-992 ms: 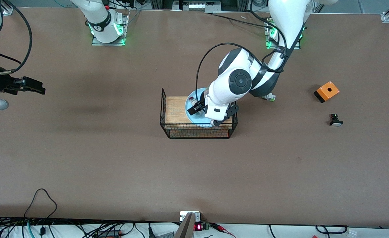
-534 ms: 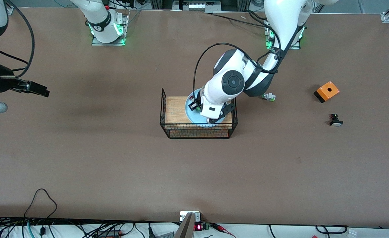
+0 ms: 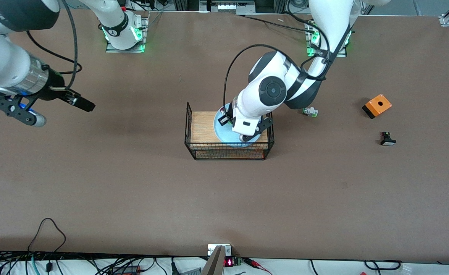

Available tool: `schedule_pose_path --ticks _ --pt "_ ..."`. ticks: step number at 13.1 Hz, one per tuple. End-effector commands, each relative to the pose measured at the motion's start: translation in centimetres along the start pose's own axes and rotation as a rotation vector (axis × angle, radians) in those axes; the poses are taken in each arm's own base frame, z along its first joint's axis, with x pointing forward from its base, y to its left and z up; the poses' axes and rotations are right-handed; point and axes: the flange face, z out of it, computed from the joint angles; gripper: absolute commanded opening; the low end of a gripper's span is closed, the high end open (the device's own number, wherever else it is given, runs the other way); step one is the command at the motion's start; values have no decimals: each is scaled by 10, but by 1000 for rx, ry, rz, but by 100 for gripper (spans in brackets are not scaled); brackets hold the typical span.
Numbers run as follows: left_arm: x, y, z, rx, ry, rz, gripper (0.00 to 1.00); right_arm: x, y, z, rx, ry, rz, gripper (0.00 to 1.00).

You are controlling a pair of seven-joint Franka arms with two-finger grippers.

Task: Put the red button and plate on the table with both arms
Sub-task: 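Lift the red button with the left gripper while the right gripper approaches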

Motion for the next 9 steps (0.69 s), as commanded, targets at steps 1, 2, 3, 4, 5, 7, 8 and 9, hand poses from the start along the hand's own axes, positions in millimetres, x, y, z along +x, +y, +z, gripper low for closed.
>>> schedule_pose_path --ticks 1,2,3,4,5,7,8,9 --pt "-10 -17 -67 36 58 18 15 -19 -15 -6 46 -48 162 100" --pt "-6 -22 -90 79 115 68 15 -23 -23 -6 77 -63 213 100" --pt "12 -33 -108 140 148 132 15 -25 -31 -8 124 -82 259 100" --pt "37 -47 -122 171 136 180 15 -27 -37 -9 161 -101 286 100" --pt "62 -62 -133 192 122 242 16 -32 -46 -10 188 -99 306 100" --pt "111 -94 -149 258 99 388 16 -59 -77 -3 193 -87 366 100" --pt "132 -111 -155 306 107 464 16 -79 -98 2 206 -79 394 100" --pt "152 -125 -156 322 88 507 18 -90 -114 9 218 -75 429 100"
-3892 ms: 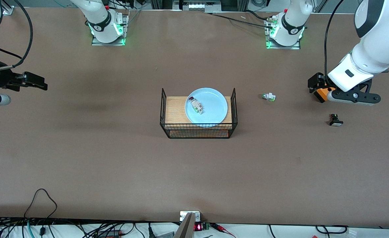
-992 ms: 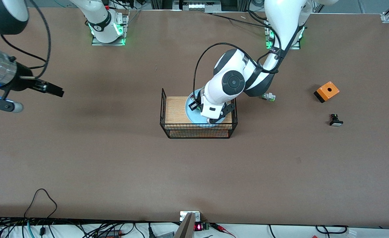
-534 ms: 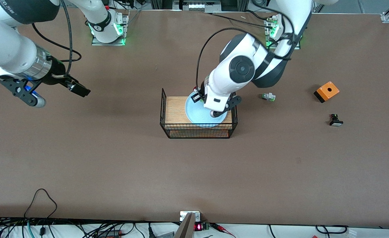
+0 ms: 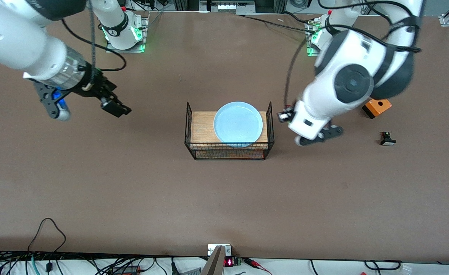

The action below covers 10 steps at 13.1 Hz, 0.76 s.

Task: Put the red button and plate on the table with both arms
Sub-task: 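Set the button down with the left gripper while the right gripper reaches the plate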

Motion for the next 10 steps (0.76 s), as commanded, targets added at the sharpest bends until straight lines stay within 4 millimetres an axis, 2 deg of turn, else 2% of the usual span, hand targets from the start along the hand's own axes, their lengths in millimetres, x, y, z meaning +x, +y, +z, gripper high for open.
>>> schedule_pose_path --ticks 1,3,4,6,8,10 --pt "27 -48 17 51 -42 123 19 -48 -26 27 35 8 87 100" --pt "48 -90 46 73 -93 134 19 -72 -36 42 40 13 87 100" --pt "57 -98 61 74 -116 186 20 -82 -37 45 38 18 76 100" --pt "78 -131 87 114 -140 211 22 -93 -39 55 24 14 169 100" --pt "89 -149 126 169 -103 244 23 -119 -44 79 -10 29 202 100" --pt "93 -159 166 202 -49 287 23 -132 -44 84 -4 111 161 100"
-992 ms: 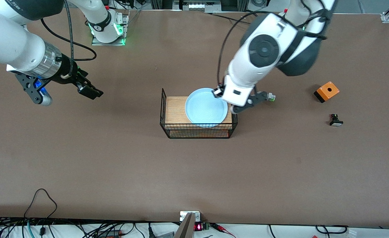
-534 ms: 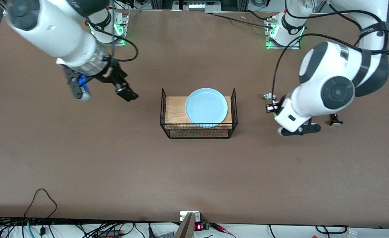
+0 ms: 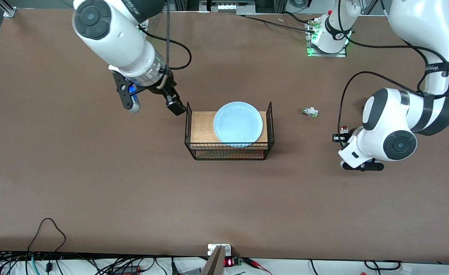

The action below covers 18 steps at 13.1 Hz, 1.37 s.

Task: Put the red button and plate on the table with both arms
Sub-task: 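Set the button down with the left gripper while the right gripper reaches the plate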

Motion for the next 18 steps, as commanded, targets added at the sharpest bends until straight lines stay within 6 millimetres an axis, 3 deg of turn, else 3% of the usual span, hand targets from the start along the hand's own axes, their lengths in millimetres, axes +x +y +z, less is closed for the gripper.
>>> schedule_pose_path --ticks 1,2,5,8,9,11,14,15,16,18 --pt "-5 -4 49 55 58 67 23 -25 -1 11 19 93 -22 100" --pt "-4 -19 69 48 76 53 23 -35 -1 18 14 104 -40 100" --pt "-11 -32 130 21 137 71 25 -54 -5 35 29 98 -1 100" --pt "-10 -34 147 13 132 72 25 -70 -11 70 35 148 73 100" --pt "-9 -33 150 12 134 73 30 -81 -14 87 54 186 47 100" --pt "-10 -34 147 10 132 54 97 -81 -23 108 78 185 31 100" --pt "-15 -30 121 17 85 54 100 -84 -34 155 79 179 32 100" --pt "-18 -23 98 22 70 63 100 -85 -35 166 76 179 28 100" --pt "-21 -14 69 29 63 86 100 -82 -37 174 69 183 25 100" --pt "-29 10 -15 41 68 126 100 -81 -39 184 67 189 2 100"
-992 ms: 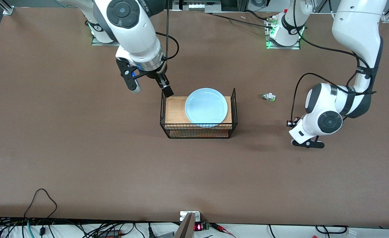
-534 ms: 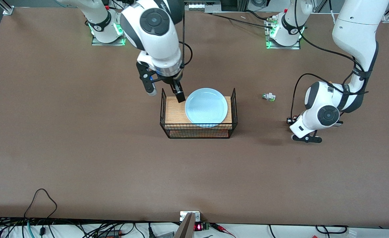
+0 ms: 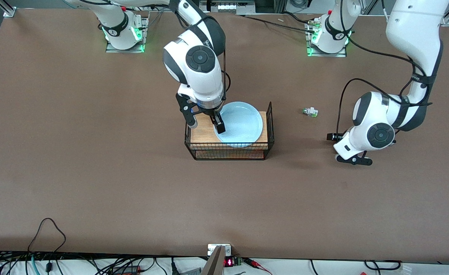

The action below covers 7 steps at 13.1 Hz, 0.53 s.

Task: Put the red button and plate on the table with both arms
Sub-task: 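Set the button down with the left gripper while the right gripper reaches the plate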

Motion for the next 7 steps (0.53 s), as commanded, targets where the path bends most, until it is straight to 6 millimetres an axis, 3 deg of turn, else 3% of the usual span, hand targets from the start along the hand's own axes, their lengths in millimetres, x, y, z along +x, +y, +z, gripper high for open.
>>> schedule_pose_path --ticks 1,4,6,7 --pt "-7 15 -112 17 10 46 100 -5 -3 8 15 24 14 100" --pt "-20 34 -203 -23 69 82 100 -13 -1 27 -2 34 5 100" --pt "-41 28 -253 -84 114 90 100 -18 2 26 2 58 -18 100" --pt "-50 11 -266 -116 138 63 100 -19 2 28 4 69 -21 98"
